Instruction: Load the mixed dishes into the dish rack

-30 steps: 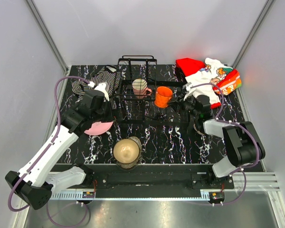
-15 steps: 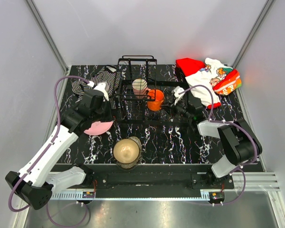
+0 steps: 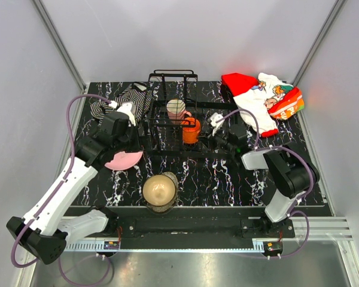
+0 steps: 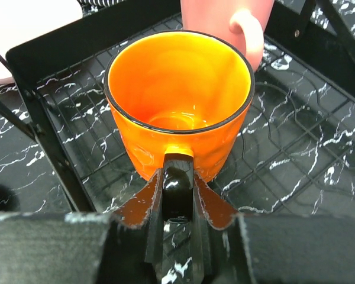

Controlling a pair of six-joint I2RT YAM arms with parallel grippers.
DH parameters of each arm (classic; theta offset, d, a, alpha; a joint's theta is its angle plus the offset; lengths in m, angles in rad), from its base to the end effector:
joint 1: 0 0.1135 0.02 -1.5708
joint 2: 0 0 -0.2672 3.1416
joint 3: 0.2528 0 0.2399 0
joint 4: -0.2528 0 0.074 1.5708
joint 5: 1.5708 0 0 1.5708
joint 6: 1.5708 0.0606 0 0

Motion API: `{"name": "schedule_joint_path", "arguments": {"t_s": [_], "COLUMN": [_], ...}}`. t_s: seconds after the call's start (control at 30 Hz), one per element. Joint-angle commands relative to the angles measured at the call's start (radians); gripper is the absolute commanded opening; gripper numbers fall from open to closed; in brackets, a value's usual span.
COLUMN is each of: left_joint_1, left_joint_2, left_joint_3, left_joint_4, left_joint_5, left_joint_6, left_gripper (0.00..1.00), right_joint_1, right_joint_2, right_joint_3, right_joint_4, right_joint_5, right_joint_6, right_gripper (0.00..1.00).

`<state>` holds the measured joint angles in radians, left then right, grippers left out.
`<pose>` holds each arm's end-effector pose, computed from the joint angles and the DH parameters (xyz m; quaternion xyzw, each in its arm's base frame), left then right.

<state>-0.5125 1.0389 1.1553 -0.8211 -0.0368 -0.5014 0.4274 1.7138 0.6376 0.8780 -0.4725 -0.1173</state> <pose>0.1847 -0.1014 0.3432 -0.0027 0.9076 -0.1891 0.3749 0.3040 0.1688 0.1768 -0.3452 0.6845 0.2740 0.5807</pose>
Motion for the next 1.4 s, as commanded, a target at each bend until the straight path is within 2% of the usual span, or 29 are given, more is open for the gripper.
{"name": "schedule_joint_path", "arguments": {"t_s": [0.0, 0.9, 1.37], "left_joint_1": [0.012, 0.055, 0.078], "left_joint_2": [-0.002, 0.03, 0.033], "left_joint_3": [0.046, 0.053, 0.05], "left_joint_4": [0.022, 0.016, 0.013], "left_joint_5": [-0.002, 0.021, 0.025], "left_joint_6": [0.023, 0.04, 0.041], "left_gripper": [0.99, 0.99, 0.99], "right_joint_1": [0.016, 0.056, 0.062], "right_joint_2": [0.006, 0.236, 0.305], "right_joint_3": [0.074, 0.169, 0.229], "right_joint_4": [0.199, 0.452, 0.467], "right_joint_5": [-0.003, -0.083, -0.156], "right_joint_6": [-0.033, 0.014, 0.048], "right_gripper": [0.0, 0.0, 0.0]}}
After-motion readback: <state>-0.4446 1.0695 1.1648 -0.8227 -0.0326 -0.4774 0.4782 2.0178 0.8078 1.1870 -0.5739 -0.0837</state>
